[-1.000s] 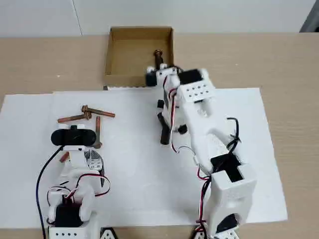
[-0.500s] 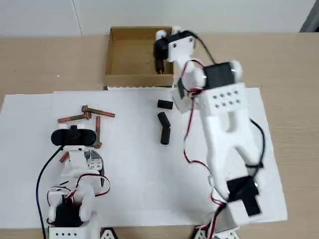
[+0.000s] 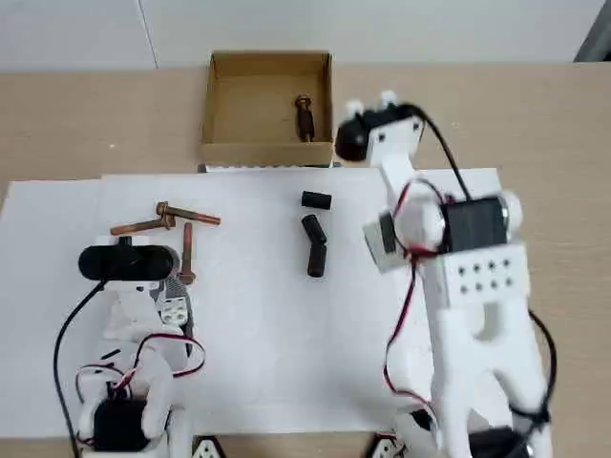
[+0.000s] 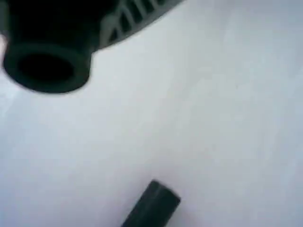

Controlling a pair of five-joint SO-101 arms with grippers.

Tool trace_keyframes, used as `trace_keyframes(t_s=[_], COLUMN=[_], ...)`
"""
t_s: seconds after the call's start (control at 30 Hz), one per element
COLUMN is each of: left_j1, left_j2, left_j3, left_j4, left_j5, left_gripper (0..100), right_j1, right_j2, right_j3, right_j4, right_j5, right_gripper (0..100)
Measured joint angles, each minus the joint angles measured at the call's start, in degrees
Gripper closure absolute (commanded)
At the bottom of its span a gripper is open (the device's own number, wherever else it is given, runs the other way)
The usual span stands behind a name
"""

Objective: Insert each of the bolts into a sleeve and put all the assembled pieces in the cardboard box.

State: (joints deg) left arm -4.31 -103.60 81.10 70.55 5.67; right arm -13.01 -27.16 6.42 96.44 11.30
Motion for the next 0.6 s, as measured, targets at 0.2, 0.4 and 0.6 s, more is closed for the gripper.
trace_keyframes(t_s=[0.2,0.4,0.6], left_j1=[0.0,0.0,0.0], left_j2=[0.0,7.8,25.8], left_j3=[-5.2,-13.5,-27.3], left_j4=[2.7,2.9,2.9], left_j5=[0.0,0.0,0.0], left_gripper=[99,99,99], right_j1=[3.9,6.9,7.4], right_j2=[-5.0,-5.8,-6.0], right_j3=[9.6,13.7,15.1], right_j4=[-2.4,-4.2,-5.6], right_j5=[0.0,0.1,2.0], right_gripper=[99.5,99.5,99.5])
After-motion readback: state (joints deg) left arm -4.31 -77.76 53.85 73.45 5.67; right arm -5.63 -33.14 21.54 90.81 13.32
